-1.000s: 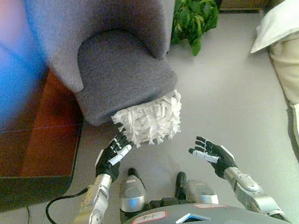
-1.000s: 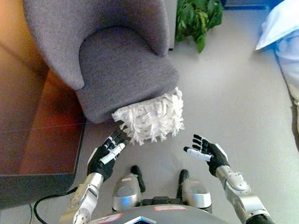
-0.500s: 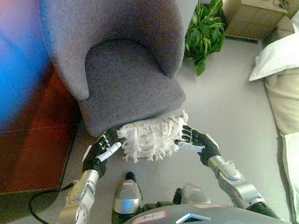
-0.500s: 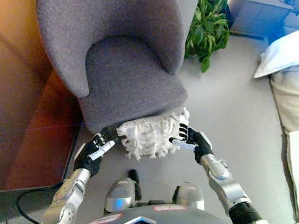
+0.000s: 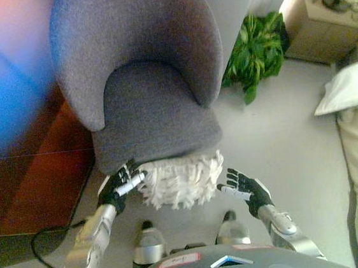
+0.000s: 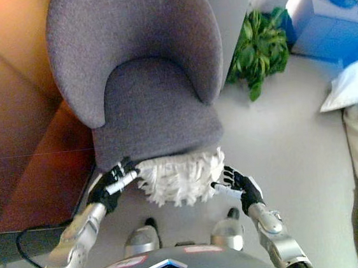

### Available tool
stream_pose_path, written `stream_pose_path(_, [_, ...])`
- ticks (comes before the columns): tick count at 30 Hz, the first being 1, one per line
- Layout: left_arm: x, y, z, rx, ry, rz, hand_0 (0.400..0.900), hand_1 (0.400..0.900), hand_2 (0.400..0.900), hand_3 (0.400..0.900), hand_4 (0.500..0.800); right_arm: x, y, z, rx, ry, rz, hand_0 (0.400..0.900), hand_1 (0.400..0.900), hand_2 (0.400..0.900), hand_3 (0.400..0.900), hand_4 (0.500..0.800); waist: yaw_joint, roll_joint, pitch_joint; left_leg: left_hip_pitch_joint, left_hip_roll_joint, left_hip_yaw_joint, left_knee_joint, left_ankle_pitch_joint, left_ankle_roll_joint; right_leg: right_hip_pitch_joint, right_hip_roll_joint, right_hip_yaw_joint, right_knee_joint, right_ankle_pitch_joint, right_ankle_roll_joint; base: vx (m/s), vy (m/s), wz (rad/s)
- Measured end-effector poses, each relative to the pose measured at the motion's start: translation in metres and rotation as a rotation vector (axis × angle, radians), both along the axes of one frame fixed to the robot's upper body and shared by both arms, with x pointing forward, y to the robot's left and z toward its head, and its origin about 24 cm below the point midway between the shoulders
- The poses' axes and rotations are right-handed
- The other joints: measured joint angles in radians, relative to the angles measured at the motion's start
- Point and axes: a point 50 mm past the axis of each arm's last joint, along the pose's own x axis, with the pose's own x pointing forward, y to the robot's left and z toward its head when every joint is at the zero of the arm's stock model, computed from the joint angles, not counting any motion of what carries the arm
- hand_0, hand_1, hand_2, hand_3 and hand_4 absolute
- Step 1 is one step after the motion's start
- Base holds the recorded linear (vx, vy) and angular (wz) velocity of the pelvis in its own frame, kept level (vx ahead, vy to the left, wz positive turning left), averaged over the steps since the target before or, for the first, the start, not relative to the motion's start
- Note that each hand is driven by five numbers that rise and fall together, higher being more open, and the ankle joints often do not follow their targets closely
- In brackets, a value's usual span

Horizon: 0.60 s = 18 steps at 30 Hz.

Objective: Pick up the pillow and put it on the sofa.

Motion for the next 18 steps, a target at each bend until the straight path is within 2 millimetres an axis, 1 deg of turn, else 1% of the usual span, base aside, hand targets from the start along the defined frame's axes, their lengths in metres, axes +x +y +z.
stream_pose_path(1, [-0.005,-0.007,-0.004,-0.029,0.014,0.003,0.9,0.9,0.9,0.9,0.8,0.005,-0.008,0.004,-0.069,-0.016,0.036,0.9,0.9,0.9,0.9,0.8,-0.008,0.016,0.001,0.001,0.023,0.0,-0.008,0.008,-0.005,0.007,0.024,-0.015,-0.004,-0.006,-0.009,0.14,-0.125,0.27])
stream_pose_path(2, [-0.007,-0.012,-0.006,-0.05,0.022,0.003,0.9,0.9,0.9,0.9,0.8,0.01,-0.017,0.008,-0.136,-0.032,0.066,0.9,0.9,0.9,0.9,0.8,-0.005,0.028,0.001,0.005,0.037,0.003,-0.018,0.019,-0.012,0.013,0.037,-0.022,-0.006,-0.01,-0.014,0.13,-0.117,0.28])
stream_pose_path(3, [-0.008,-0.017,-0.006,-0.068,0.019,-0.001,0.9,0.9,0.9,0.9,0.8,0.011,-0.026,0.011,-0.214,-0.033,0.106,0.9,0.9,0.9,0.9,0.8,-0.007,0.033,0.001,0.011,0.046,0.005,-0.024,0.025,-0.024,0.025,0.047,-0.025,-0.011,-0.016,-0.015,0.1,-0.103,0.28])
stream_pose_path(5, [-0.007,-0.019,-0.002,-0.074,0.001,-0.013,0.9,0.9,0.9,0.9,0.8,0.016,-0.039,0.017,-0.366,-0.044,0.177,0.9,0.9,0.9,0.9,0.8,-0.002,0.028,0.005,0.01,0.048,0.006,-0.025,0.03,-0.035,0.041,0.048,-0.026,-0.011,-0.025,-0.009,0.06,-0.105,0.3])
stream_pose_path(6, [-0.002,-0.018,0.0,-0.069,-0.012,-0.017,0.9,0.9,0.9,0.9,0.8,0.02,-0.043,0.021,-0.44,-0.055,0.225,0.9,0.9,0.9,0.9,0.8,-0.002,0.016,0.012,0.009,0.046,0.002,-0.024,0.032,-0.048,0.041,0.044,-0.024,-0.013,-0.028,-0.005,-0.01,-0.125,0.32])
stream_pose_path(7, [-0.002,-0.014,0.001,-0.058,-0.015,-0.013,0.9,0.9,0.9,0.9,0.8,0.026,-0.045,0.025,-0.516,-0.072,0.277,0.9,0.9,0.9,0.9,0.8,0.006,0.006,0.022,0.0,0.041,-0.005,-0.02,0.033,-0.052,0.04,0.044,-0.024,-0.011,-0.03,-0.003,-0.08,-0.148,0.33])
stream_pose_path(9, [0.004,-0.004,0.007,-0.025,-0.032,-0.023,0.9,0.9,0.9,0.9,0.8,0.041,-0.043,0.032,-0.611,-0.114,0.342,0.9,0.9,0.9,0.9,0.8,0.005,-0.022,0.042,-0.032,0.04,-0.023,-0.001,0.033,-0.052,0.021,0.036,-0.02,0.003,-0.031,-0.001,-0.18,-0.173,0.33])
stream_pose_path(10, [0.009,0.002,0.011,-0.001,-0.044,-0.031,0.9,0.9,0.9,0.9,0.8,0.051,-0.04,0.037,-0.665,-0.147,0.381,0.9,0.9,0.9,0.9,0.8,0.012,-0.027,0.056,-0.073,0.042,-0.042,0.02,0.033,-0.052,-0.011,0.028,-0.02,0.022,-0.035,-0.003,-0.19,-0.144,0.25])
stream_pose_path(12, [0.029,0.006,0.023,0.018,-0.102,-0.052,0.9,0.9,0.9,0.9,0.8,0.073,-0.039,0.051,-0.731,-0.218,0.412,0.9,0.9,0.9,0.9,0.8,0.027,-0.035,0.092,-0.159,0.046,-0.075,0.076,0.03,-0.046,-0.081,0.019,-0.02,0.072,-0.042,-0.012,-0.24,-0.106,0.22])
stream_pose_path(14, [0.052,0.004,0.038,0.003,-0.179,-0.061,0.9,0.9,0.9,0.9,0.8,0.103,-0.04,0.077,-0.825,-0.329,0.437,0.9,0.9,0.9,0.9,0.8,0.05,-0.017,0.168,-0.266,0.045,-0.116,0.161,0.024,-0.038,-0.17,0.0,-0.014,0.159,-0.063,-0.018,-0.24,-0.051,0.18])
stream_pose_path(15, [0.06,0.003,0.043,-0.005,-0.21,-0.061,0.9,0.9,0.9,0.9,0.8,0.114,-0.04,0.087,-0.85,-0.371,0.435,0.9,0.9,0.9,0.9,0.8,0.048,-0.009,0.202,-0.308,0.046,-0.128,0.193,0.017,-0.028,-0.205,-0.009,-0.012,0.196,-0.072,-0.024,-0.19,-0.024,0.13])
stream_pose_path(16, [0.064,0.003,0.047,-0.021,-0.231,-0.052,0.9,0.9,0.9,0.9,0.8,0.128,-0.038,0.101,-0.883,-0.431,0.436,0.9,0.9,0.9,0.9,0.8,0.054,0.0,0.236,-0.351,0.047,-0.138,0.234,0.012,-0.024,-0.243,-0.021,-0.009,0.244,-0.086,-0.026,-0.15,-0.018,0.12])
stream_pose_path(18, [0.068,0.003,0.05,-0.05,-0.246,-0.037,0.9,0.9,0.9,0.9,0.8,0.144,-0.033,0.121,-0.921,-0.523,0.444,0.9,0.9,0.9,0.9,0.8,0.057,0.001,0.288,-0.429,0.045,-0.144,0.3,-0.005,-0.017,-0.32,-0.051,0.005,0.34,-0.121,-0.033,-0.16,-0.005,0.13])
